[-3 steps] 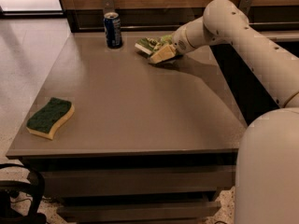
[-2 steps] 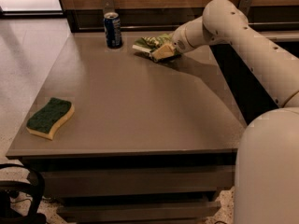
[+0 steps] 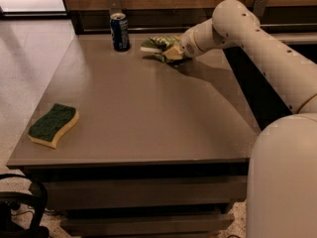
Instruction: Move green jalapeno chip bag near sponge
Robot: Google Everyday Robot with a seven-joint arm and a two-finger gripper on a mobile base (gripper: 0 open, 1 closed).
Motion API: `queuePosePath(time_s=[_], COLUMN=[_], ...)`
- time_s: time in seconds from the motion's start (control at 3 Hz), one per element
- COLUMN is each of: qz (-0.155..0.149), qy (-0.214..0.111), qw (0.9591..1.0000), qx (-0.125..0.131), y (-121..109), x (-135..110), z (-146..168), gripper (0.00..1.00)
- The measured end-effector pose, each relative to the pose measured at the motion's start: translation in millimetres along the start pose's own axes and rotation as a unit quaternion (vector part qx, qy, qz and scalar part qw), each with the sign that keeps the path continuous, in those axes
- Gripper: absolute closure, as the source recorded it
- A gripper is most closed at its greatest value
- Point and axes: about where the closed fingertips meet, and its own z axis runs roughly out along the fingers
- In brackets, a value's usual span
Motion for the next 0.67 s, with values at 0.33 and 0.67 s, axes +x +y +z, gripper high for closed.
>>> queuePosePath(time_s=[0.33, 0.67], qz=[-0.003, -0.019], qy=[0.0, -0.008], qw=[1.0, 0.9998], qx=[-0.002, -0.004], y=[1.8, 7.3], x=[-1.8, -13.0], z=[-1.9, -25.4], gripper=[1.0, 1.0])
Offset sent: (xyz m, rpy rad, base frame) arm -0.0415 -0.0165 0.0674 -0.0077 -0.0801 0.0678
